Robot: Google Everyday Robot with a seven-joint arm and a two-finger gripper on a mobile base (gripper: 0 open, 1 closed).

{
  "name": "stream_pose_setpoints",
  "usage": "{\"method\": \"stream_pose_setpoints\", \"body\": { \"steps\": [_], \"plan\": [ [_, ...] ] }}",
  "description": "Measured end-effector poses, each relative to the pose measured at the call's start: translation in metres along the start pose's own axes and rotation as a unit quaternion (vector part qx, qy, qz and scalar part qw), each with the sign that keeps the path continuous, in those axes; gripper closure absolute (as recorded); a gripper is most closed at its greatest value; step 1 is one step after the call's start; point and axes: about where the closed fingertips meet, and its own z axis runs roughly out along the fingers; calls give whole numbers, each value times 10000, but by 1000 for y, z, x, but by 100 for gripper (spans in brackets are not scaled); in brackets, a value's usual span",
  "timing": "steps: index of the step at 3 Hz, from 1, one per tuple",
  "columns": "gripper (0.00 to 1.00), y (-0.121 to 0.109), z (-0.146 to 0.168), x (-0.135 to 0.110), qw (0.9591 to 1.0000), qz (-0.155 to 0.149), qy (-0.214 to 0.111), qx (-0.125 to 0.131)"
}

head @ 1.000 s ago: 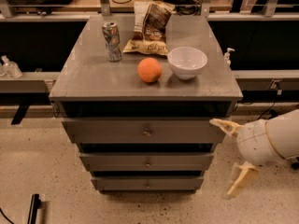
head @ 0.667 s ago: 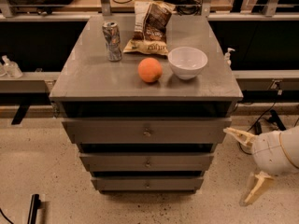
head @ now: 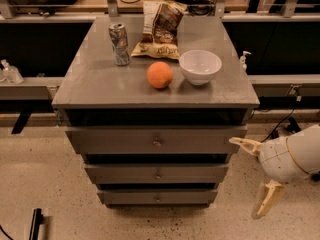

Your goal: Open bottom drawer

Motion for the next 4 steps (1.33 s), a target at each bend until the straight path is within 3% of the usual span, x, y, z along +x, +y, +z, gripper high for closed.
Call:
{"method": "stream_pose_setpoints", "body": {
  "steps": [1, 2, 3, 4],
  "plan": [
    [0, 20, 52, 13, 9988, 112, -365, -314],
    [0, 62, 139, 41, 9971, 199, -597, -434],
    [0, 82, 212, 71, 9979, 348, -499, -230],
    [0, 83, 212, 71, 9978, 346, -507, -252]
  ]
}}
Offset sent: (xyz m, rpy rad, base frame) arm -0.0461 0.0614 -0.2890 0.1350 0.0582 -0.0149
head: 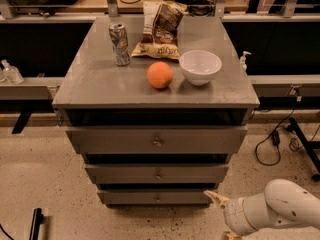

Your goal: Open bottom drawer

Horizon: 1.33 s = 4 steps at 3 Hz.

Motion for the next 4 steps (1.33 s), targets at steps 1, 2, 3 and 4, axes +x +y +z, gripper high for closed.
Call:
{"method": "stream_pose_setpoints", "body": {
  "steps": [1, 2, 3, 4],
  "plan": [
    [0, -7, 8, 5, 9997, 56, 246, -34],
    [0, -31, 37, 42, 9978, 159, 639, 116],
    [0, -43, 101, 120, 9946, 457, 876, 320],
    [0, -43, 101, 120, 9946, 457, 876, 320]
  ]
}}
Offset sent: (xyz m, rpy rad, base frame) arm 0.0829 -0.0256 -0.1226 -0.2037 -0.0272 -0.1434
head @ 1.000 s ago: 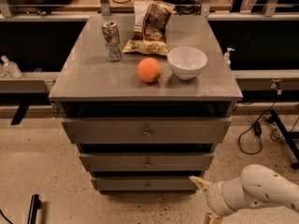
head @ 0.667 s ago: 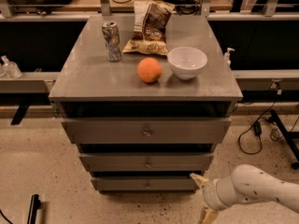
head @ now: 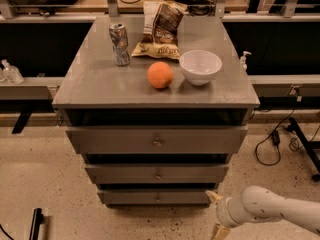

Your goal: Open bottom drawer

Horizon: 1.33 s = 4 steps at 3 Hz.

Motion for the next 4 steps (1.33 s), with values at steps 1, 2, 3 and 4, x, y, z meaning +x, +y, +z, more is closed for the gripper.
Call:
{"method": "stream_pose_setpoints", "body": {
  "steps": [1, 2, 3, 4],
  "plan": [
    [0, -3, 29, 4, 9998, -98, -54, -142],
    [0, -7, 71, 13, 9994, -210, -44, -259],
    [0, -12, 98, 23, 9993, -225, -97, -298],
    [0, -24, 118, 27, 9993, -262, -143, -239]
  ]
}}
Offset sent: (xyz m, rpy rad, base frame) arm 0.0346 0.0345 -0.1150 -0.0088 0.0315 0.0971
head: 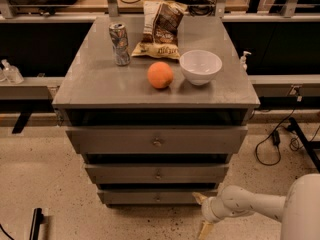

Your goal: Open bottom drawer

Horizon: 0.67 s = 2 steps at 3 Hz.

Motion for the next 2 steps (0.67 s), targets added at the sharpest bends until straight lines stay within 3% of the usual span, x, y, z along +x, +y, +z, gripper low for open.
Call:
{"method": "stream_pose_setpoints", "body": {
  "steps": [2],
  "plan": [
    [0, -33, 22, 18, 9995, 164, 8, 271]
  ]
}}
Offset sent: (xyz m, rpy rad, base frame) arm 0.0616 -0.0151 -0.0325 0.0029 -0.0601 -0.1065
